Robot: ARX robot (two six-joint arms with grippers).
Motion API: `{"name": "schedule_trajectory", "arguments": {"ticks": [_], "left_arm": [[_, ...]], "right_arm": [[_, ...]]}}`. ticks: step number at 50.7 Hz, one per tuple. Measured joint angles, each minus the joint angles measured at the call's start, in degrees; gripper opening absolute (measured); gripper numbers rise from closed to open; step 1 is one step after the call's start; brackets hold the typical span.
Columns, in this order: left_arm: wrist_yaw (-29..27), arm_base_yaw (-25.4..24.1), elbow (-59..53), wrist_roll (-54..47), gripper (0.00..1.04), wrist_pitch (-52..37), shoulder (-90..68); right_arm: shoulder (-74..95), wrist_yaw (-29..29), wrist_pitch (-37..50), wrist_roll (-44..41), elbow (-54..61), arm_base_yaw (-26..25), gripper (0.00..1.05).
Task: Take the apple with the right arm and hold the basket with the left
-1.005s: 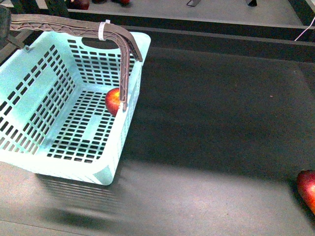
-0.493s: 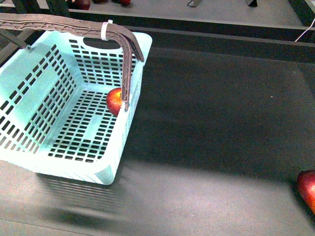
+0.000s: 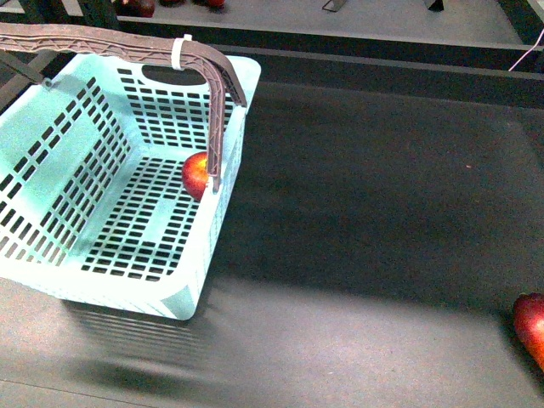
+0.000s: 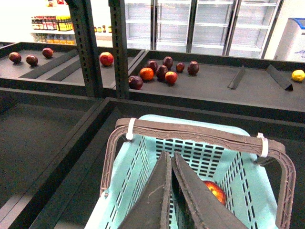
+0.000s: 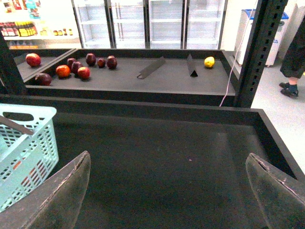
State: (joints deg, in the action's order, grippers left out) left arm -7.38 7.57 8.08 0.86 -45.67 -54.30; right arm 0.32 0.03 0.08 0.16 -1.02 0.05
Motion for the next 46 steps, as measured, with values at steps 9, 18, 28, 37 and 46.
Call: {"name": "schedule_trajectory", "arguments": {"ticks": [9, 18, 28, 37, 46], "left_arm": [[1.9, -1.9, -2.6, 0.0, 0.03, 3.7, 6.3], [6.9, -7.3, -6.3, -0.2, 0.03, 4.8, 11.8], [7.4, -7.3, -7.2, -0.2, 0.03, 11.4, 19.2], [7.4, -7.4, -7.2, -0.3, 0.03, 18.4, 26.7], [7.4, -7.4, -7.3, -0.2, 0.03, 23.0, 31.5]], "right_arm": [[0.0, 0.0, 0.0, 0.0, 0.0, 0.0, 0.96], [0.0, 0.0, 0.0, 0.0, 0.0, 0.0, 0.96], [0.0, 0.1, 0.0, 0.0, 0.0, 0.0, 0.96], [0.0, 0.1, 0.0, 0.0, 0.0, 0.0, 0.96], [0.0, 0.1, 0.0, 0.0, 0.0, 0.0, 0.96]]}}
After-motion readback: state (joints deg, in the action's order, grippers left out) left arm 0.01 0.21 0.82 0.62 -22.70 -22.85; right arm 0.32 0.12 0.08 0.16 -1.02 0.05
